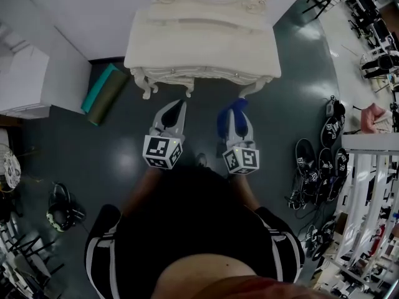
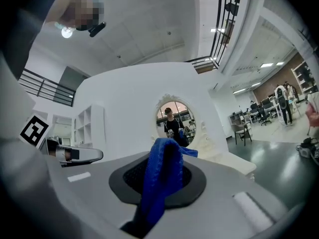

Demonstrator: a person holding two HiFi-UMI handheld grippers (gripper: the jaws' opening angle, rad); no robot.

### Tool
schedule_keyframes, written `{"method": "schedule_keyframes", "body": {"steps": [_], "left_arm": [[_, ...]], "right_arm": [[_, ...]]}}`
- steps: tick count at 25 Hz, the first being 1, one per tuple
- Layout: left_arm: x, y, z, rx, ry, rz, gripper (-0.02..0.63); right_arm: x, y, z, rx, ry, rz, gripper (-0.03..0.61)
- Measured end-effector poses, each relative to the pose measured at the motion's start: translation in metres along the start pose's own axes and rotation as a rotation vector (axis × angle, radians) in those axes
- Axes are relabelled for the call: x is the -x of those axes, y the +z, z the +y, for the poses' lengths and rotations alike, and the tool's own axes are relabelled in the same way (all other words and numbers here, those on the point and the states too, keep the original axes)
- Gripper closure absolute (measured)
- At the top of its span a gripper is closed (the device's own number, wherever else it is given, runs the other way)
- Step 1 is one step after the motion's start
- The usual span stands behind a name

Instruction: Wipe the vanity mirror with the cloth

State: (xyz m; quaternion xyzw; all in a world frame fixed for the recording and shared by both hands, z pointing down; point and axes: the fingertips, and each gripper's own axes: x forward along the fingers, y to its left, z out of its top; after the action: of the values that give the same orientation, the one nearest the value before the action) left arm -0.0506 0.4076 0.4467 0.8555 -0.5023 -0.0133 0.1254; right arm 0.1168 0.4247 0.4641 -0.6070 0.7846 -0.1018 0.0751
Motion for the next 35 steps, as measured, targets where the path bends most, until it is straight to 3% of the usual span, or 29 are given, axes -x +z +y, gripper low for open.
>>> {"method": "schedule_keyframes", "body": {"steps": [12,20,29,35], "left_arm": [[0.019,0.007,0.053,-0.008,-0.016,0.01,0.604],[0.007,0.005,0.071,0.014,-0.024,0.026,0.604],[-0.058,0.011,0.08,0.011,-0.016,0.034,0.604],[-0.133,0.018,0.079,-0.003,-0.004,0.02,0.604]], "right_arm": [[-0.023,-0.011,0.04,0.013,-0.031,-0.007,0.537],[-0.039,-0.018,0.041,0.01,-0.057,0.007,0.537],[-0.096,-0.015,0.008,-0.003,-0.043,0.001,0.537],[-0.149,-0.008,-0.038,-0.009,-0.013,-0.005,0.537]]}}
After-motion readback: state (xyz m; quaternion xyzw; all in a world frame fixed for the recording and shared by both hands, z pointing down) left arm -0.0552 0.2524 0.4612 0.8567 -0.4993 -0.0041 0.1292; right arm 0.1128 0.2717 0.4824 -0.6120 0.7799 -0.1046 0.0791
